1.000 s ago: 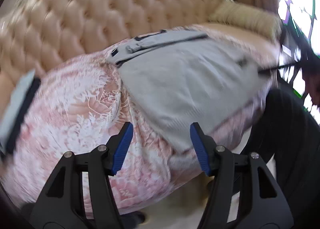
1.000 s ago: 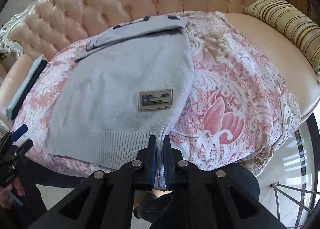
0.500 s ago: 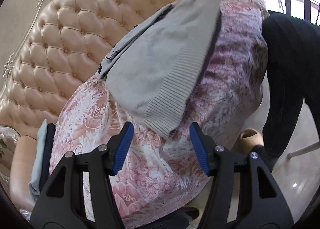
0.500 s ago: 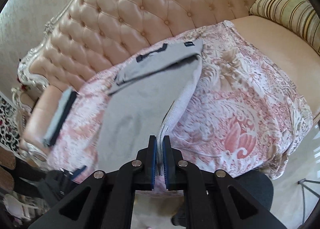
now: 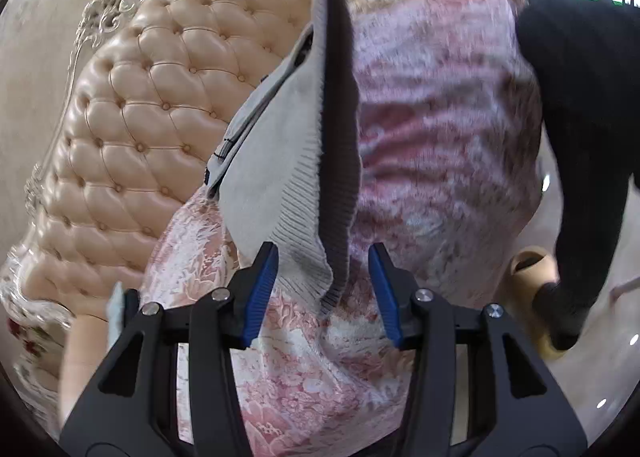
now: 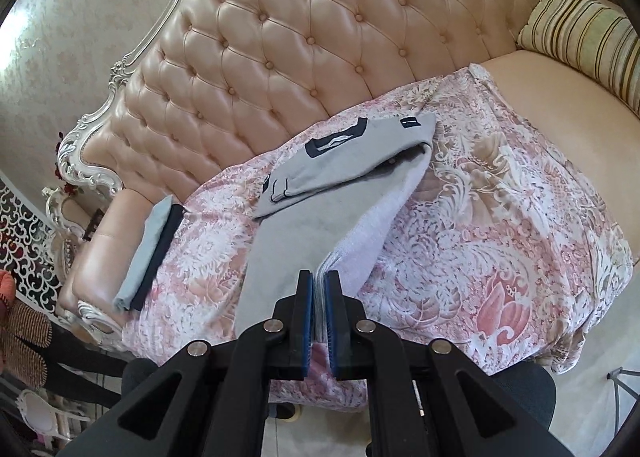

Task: Fold clothes
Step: 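Lift the hem and fold it toward the collar with the right gripper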

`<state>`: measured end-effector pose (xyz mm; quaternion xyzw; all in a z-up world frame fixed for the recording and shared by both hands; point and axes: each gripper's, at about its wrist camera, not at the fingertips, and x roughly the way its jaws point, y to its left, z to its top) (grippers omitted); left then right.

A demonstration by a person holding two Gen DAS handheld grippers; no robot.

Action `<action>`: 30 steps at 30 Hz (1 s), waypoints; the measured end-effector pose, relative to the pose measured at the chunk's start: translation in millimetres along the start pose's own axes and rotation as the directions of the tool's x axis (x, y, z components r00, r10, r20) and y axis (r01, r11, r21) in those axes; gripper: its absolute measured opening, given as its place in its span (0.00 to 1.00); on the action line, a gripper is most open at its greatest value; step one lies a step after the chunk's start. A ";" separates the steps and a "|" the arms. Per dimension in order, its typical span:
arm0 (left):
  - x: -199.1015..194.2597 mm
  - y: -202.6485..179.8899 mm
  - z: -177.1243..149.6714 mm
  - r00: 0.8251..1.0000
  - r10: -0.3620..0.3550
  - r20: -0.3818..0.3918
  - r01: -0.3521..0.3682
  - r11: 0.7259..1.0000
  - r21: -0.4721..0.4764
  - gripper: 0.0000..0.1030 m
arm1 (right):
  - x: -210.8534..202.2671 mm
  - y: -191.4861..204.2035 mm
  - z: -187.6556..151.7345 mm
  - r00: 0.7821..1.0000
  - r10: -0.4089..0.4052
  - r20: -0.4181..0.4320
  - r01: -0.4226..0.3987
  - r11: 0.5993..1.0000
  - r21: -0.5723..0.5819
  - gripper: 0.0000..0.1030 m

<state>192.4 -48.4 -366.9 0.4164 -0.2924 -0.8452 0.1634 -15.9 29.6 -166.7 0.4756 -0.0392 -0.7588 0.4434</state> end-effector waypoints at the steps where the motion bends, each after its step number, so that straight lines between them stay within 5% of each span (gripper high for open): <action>1: 3.4 -1.0 -0.8 1.000 0.018 -0.014 -0.018 1.000 0.009 0.43 | -0.5 0.7 0.4 1.000 0.001 0.000 -0.001 1.000 -0.003 0.06; 3: 8.0 -0.3 -1.7 0.998 0.045 -0.034 -0.044 0.999 0.020 0.15 | -1.9 1.7 0.8 1.000 0.004 0.002 -0.004 1.000 -0.012 0.06; 5: 10.4 1.8 -2.1 0.997 0.066 -0.045 -0.065 0.998 0.026 0.08 | -2.5 0.2 -0.2 1.000 -0.006 0.003 0.006 1.000 -0.021 0.06; 10: 4.7 10.6 -1.2 0.996 0.087 -0.019 -0.087 0.996 0.004 0.08 | 2.0 -10.5 -8.6 0.996 -0.085 -0.020 0.083 0.994 -0.076 0.06; 13: 2.5 18.0 -0.1 0.997 0.073 -0.012 -0.073 0.997 -0.024 0.08 | 5.6 -12.7 -23.5 0.981 -0.194 -0.012 0.187 0.957 -0.222 0.10; 15: -2.3 22.3 1.2 0.998 0.062 -0.003 -0.062 0.997 -0.052 0.08 | 12.3 -5.5 -42.3 0.965 -0.264 -0.003 0.242 0.888 -0.392 0.10; 18: -6.7 32.1 5.4 0.999 0.039 0.011 -0.038 0.995 -0.091 0.08 | 26.2 7.9 -78.8 0.938 -0.347 0.024 0.282 0.719 -0.636 0.20; 20: -8.5 39.1 8.8 0.999 0.026 0.018 -0.024 0.993 -0.114 0.08 | 34.6 14.9 -102.2 0.936 -0.353 0.023 0.254 0.626 -0.737 0.35; 30: -6.9 82.1 28.7 0.998 -0.046 0.046 0.053 0.983 -0.174 0.08 | 64.6 43.1 -156.1 0.913 -0.384 0.137 0.257 0.281 -0.925 0.54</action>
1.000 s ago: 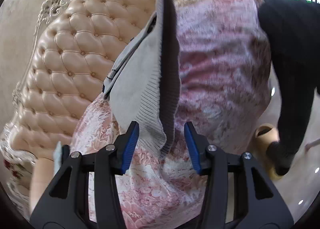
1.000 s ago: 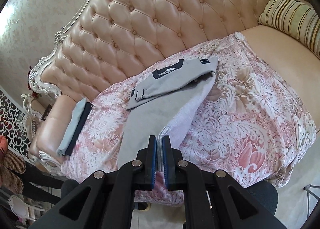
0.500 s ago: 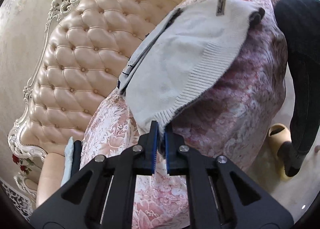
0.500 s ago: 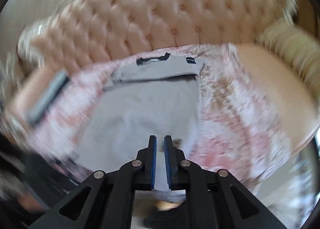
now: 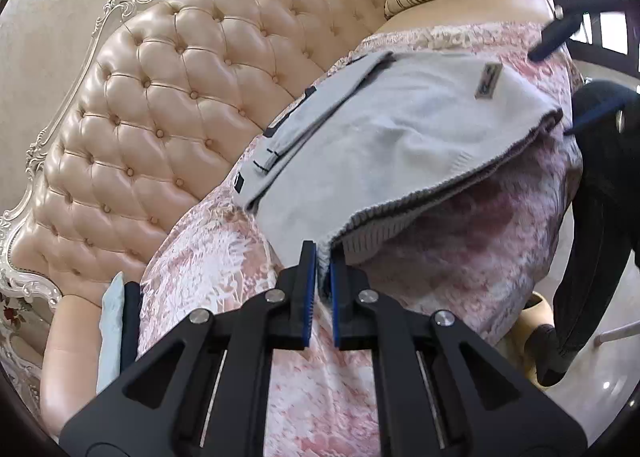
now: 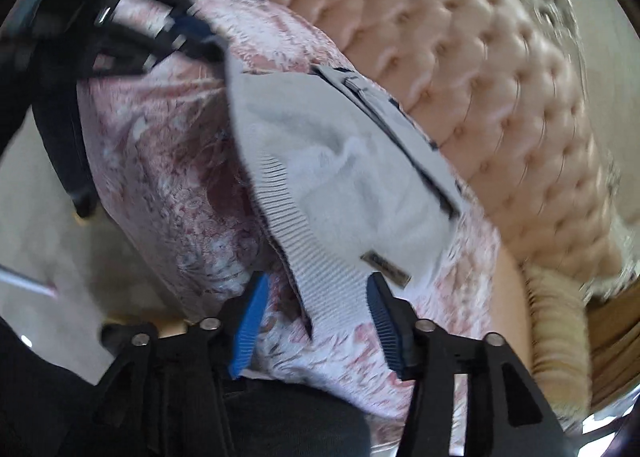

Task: Fold clothes
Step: 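Lift the hem and fold it toward the collar with the right gripper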

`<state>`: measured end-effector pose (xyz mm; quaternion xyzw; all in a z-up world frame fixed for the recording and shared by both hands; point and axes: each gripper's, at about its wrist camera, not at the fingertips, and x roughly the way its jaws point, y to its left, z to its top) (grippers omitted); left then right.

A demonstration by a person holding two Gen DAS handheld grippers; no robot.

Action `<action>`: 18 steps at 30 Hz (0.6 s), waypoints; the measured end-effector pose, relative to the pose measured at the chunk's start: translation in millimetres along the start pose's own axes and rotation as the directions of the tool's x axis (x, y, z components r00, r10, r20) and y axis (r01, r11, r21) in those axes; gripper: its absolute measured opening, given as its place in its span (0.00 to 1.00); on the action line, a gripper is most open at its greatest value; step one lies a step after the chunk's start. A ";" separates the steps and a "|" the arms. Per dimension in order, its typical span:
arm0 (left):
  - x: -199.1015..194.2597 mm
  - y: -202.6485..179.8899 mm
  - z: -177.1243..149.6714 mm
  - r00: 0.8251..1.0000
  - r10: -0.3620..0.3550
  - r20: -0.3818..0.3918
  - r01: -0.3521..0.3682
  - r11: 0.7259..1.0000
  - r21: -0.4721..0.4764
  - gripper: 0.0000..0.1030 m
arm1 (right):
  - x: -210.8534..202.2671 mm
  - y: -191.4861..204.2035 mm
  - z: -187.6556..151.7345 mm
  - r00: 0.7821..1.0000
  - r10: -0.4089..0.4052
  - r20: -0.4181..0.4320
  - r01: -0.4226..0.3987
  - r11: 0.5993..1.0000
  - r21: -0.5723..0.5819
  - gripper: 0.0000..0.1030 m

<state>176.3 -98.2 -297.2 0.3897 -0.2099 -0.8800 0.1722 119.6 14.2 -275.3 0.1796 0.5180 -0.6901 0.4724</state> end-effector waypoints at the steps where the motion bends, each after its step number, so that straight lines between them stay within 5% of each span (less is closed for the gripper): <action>1: 0.2 3.4 2.9 1.000 -0.004 0.003 0.004 1.000 -0.002 0.08 | 3.3 1.2 1.4 1.000 -0.003 0.001 0.003 1.000 -0.016 0.55; 10: -1.4 26.7 24.1 1.000 0.009 0.016 -0.009 1.000 0.000 0.08 | 39.4 -0.9 18.3 0.999 -0.038 -0.021 0.036 0.996 -0.086 0.56; 12: -2.8 30.7 28.1 1.000 0.018 0.018 -0.018 1.000 0.004 0.08 | 48.9 -16.4 20.8 0.999 0.000 -0.040 0.000 1.000 -0.006 0.42; 13: -3.5 32.8 30.1 1.000 0.022 0.019 -0.022 1.000 0.006 0.08 | 52.3 -28.7 20.3 0.998 0.022 -0.053 -0.018 0.998 0.060 0.13; 18: -13.2 34.8 30.4 0.999 0.031 0.041 -0.030 0.999 -0.010 0.08 | 30.5 -80.6 20.3 1.000 0.022 -0.018 -0.016 0.954 0.300 0.11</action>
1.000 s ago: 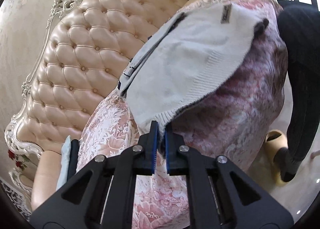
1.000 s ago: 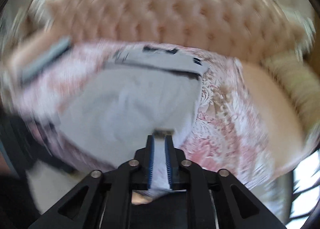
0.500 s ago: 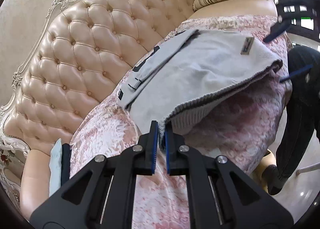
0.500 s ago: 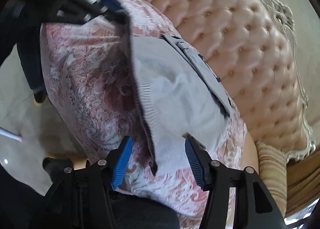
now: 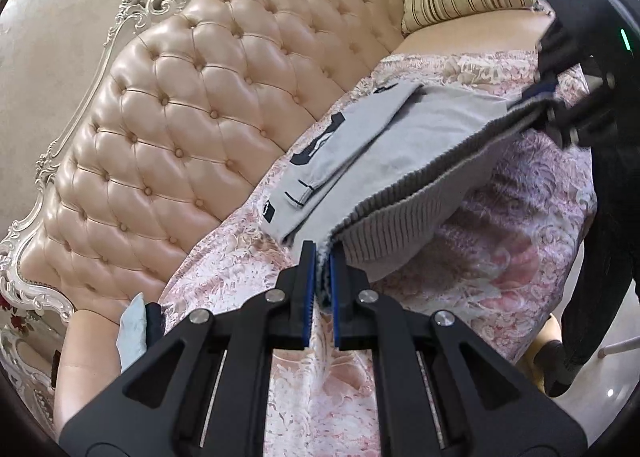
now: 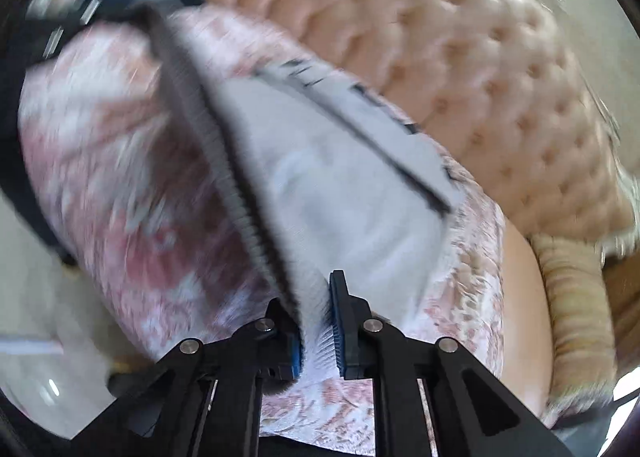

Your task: Fold clothes

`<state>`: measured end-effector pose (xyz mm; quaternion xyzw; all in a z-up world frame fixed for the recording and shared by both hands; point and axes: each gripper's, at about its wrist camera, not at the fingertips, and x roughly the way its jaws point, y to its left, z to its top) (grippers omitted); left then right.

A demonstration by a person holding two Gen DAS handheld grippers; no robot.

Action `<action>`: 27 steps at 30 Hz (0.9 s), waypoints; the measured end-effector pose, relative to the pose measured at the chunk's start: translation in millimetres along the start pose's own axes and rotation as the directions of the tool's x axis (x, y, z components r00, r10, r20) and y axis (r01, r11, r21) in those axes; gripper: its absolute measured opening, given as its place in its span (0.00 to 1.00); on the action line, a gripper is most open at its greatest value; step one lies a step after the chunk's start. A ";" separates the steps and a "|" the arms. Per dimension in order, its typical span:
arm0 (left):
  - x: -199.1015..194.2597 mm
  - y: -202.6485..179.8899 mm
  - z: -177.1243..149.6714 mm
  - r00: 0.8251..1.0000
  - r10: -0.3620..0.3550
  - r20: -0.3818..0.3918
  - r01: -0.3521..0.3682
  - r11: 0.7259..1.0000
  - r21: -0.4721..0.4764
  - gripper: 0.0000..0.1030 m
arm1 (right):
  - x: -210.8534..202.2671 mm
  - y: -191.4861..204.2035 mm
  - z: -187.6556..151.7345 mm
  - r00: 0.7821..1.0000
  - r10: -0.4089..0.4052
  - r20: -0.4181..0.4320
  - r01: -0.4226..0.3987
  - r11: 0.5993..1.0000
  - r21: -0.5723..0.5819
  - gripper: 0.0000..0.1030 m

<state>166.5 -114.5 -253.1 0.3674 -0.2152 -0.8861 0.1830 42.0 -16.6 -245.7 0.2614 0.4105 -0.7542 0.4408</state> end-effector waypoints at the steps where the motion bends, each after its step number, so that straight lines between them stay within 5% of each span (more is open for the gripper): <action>1: -2.6 -0.4 -0.7 1.000 0.000 0.005 0.000 1.000 -0.003 0.08 | -6.4 -4.2 0.9 1.000 0.001 0.011 -0.001 1.000 0.020 0.11; 18: -50.3 -14.0 -14.0 0.997 -0.072 0.012 0.072 0.997 -0.014 0.05 | -59.6 6.3 -8.2 0.995 0.097 -0.013 -0.095 0.991 0.097 0.05; 27: -53.3 -0.8 -12.8 0.995 -0.091 -0.037 0.085 0.986 -0.141 0.06 | -52.7 1.1 -17.0 0.976 0.209 -0.060 -0.188 0.949 0.254 0.05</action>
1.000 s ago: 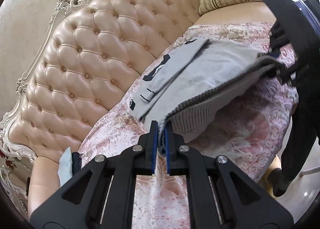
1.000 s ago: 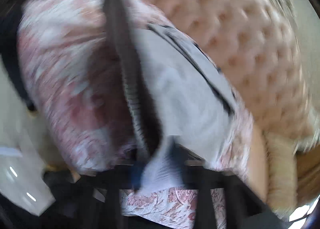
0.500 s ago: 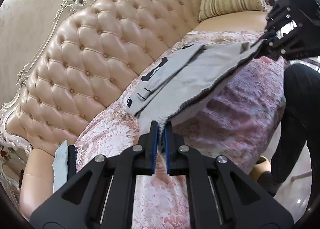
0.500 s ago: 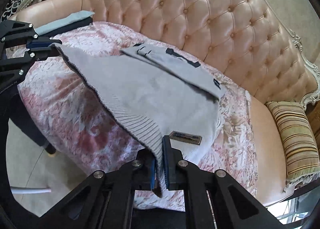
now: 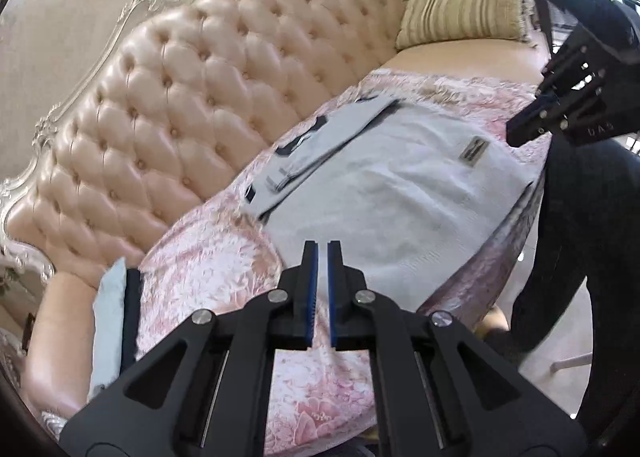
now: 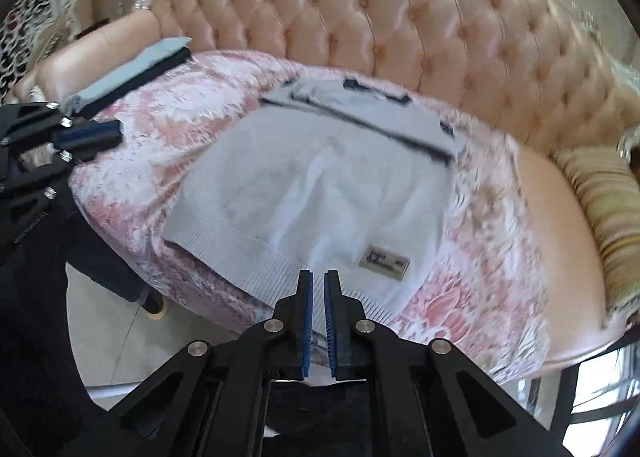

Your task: Fold clothes

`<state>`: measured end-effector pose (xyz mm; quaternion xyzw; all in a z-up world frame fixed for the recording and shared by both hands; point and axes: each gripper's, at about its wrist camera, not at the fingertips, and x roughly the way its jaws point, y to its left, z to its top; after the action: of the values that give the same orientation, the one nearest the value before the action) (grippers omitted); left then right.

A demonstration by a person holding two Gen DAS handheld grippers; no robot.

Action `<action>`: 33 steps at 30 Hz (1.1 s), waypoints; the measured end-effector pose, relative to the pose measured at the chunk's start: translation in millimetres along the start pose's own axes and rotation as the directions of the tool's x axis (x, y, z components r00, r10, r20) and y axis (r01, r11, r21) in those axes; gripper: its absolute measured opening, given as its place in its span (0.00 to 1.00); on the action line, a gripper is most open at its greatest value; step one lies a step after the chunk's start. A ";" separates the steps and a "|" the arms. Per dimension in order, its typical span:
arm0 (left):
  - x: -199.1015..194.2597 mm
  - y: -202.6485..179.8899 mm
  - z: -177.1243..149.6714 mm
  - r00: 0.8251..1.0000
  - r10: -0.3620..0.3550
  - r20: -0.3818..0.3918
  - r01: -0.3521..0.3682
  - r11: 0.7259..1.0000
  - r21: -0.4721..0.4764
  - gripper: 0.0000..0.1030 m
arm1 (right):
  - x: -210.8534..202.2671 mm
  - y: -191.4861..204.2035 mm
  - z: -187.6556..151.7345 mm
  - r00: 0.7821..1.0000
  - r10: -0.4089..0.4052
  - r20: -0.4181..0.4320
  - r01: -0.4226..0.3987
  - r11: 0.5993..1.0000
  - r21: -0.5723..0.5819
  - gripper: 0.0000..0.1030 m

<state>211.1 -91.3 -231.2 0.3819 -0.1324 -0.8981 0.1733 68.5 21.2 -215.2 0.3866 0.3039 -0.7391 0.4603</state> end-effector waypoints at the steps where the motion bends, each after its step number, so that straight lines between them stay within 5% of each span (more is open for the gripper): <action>1: 0.0 2.7 -3.4 1.000 0.003 -0.015 -0.004 1.000 -0.013 0.06 | 5.0 -0.8 1.4 1.000 -0.005 -0.009 0.005 1.000 -0.001 0.05; 7: 13.4 7.4 -31.8 0.994 0.005 -0.105 -0.010 0.999 -0.048 0.10 | 11.9 2.6 1.2 0.998 -0.027 -0.049 0.025 0.999 -0.042 0.08; 10: 27.6 -3.9 -46.6 0.989 0.016 -0.148 -0.012 1.000 0.026 0.27 | 24.2 10.0 -7.0 0.989 -0.100 -0.108 0.084 0.986 -0.142 0.08; 12: 32.2 -20.4 -57.0 0.988 0.050 -0.147 -0.028 0.988 0.151 0.59 | 29.5 14.5 -15.3 0.982 -0.129 -0.136 0.101 0.975 -0.200 0.08; 13: 34.2 -28.1 -61.6 0.988 0.061 -0.142 -0.031 0.978 0.206 0.63 | 31.1 14.9 -19.4 0.980 -0.136 -0.145 0.103 0.971 -0.214 0.08; 21: 57.5 -74.7 -62.6 0.991 0.021 -0.136 0.025 0.946 0.324 0.64 | 46.2 2.3 -35.9 0.971 -0.133 -0.199 0.079 0.963 -0.259 0.23; 27: 78.8 -80.0 -54.8 0.982 0.060 -0.181 0.008 0.934 0.357 0.64 | 35.3 -11.1 -28.5 0.967 -0.111 -0.229 0.062 0.976 -0.210 0.31; 29: 79.3 -81.6 -53.2 0.984 0.074 -0.159 -0.011 0.930 0.368 0.64 | 23.8 -13.7 -24.9 0.974 -0.095 -0.205 0.053 0.978 -0.202 0.36; 31: 86.8 -79.9 -52.4 0.984 0.085 -0.157 -0.028 0.942 0.334 0.64 | 20.8 -14.6 -22.6 0.986 -0.075 -0.146 0.042 0.975 -0.220 0.53; 33: 87.0 -80.5 -53.2 0.986 0.090 -0.142 -0.040 0.946 0.322 0.64 | 24.5 -15.9 -21.6 0.990 -0.095 -0.101 0.069 0.969 -0.236 0.53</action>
<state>176.7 -59.9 -352.5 0.4689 -0.2741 -0.8263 0.1490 53.4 34.0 -245.7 0.3580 0.4291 -0.6943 0.4535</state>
